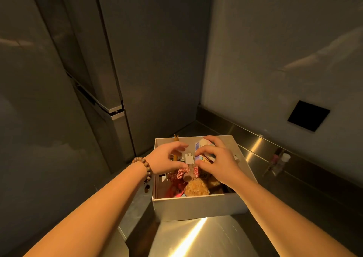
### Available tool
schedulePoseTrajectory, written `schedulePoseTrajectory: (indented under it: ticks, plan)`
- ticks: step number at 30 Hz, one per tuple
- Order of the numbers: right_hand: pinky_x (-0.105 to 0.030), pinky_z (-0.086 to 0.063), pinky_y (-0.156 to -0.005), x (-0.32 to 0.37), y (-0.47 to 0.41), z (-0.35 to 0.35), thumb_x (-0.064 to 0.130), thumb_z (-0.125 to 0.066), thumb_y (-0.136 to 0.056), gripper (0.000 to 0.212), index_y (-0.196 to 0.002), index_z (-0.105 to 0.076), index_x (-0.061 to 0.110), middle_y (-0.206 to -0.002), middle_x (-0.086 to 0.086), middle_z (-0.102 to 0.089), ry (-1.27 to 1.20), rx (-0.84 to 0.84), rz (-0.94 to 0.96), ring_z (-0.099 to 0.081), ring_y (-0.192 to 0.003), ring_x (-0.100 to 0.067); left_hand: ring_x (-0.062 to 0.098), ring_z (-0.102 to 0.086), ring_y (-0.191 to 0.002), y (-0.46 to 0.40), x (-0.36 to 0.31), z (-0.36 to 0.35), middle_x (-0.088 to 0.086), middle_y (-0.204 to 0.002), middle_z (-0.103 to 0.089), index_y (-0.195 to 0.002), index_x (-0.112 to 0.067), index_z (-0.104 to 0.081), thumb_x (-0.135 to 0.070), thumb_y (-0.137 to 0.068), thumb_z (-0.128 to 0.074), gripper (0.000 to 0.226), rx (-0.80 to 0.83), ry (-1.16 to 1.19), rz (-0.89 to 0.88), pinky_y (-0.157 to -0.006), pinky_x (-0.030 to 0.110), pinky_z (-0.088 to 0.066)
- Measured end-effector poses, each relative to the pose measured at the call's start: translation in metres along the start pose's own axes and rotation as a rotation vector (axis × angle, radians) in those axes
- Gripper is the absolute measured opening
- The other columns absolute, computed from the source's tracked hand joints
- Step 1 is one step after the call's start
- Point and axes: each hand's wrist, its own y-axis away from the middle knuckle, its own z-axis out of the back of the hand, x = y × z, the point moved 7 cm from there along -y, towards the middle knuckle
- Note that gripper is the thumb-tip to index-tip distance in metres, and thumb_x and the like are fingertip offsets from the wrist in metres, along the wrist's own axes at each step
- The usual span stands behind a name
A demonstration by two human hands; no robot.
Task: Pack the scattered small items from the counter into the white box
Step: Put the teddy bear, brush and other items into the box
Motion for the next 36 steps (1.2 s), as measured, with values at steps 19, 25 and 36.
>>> schedulePoseTrajectory:
  ticks: [19, 25, 36]
  plan:
    - [-0.014, -0.047, -0.088, 0.028, -0.012, -0.026, 0.024, -0.052, -0.097, 0.043, -0.128, -0.044, 0.051, -0.137, 0.017, -0.043, -0.187, 0.174, 0.072, -0.044, -0.122, 0.000, 0.023, -0.064, -0.102, 0.009, 0.023, 0.013, 0.005, -0.119, -0.055, -0.125, -0.030, -0.045, -0.001, -0.076, -0.070, 0.062, -0.033, 0.541, 0.163, -0.084, 0.048, -0.054]
    - [-0.020, -0.051, -0.075, 0.012, -0.019, -0.031, 0.034, -0.057, -0.092, 0.033, -0.123, -0.045, 0.034, -0.112, 0.012, -0.052, -0.092, 0.209, -0.084, -0.055, -0.102, -0.009, 0.016, -0.064, -0.096, 0.022, 0.040, 0.053, 0.003, -0.116, -0.054, -0.121, -0.031, -0.043, 0.001, -0.076, -0.069, 0.061, -0.332, 0.476, 0.157, -0.071, 0.033, -0.058]
    - [-0.016, -0.046, -0.070, 0.016, -0.002, -0.102, 0.034, -0.073, -0.081, 0.029, -0.108, -0.069, 0.027, -0.106, 0.007, -0.064, 0.139, 0.678, -0.015, -0.057, -0.091, -0.008, 0.011, -0.062, -0.095, 0.032, 0.053, 0.067, -0.005, -0.114, -0.055, -0.120, -0.030, -0.042, -0.005, -0.076, -0.072, 0.059, -0.488, 0.361, 0.177, -0.066, 0.022, -0.057]
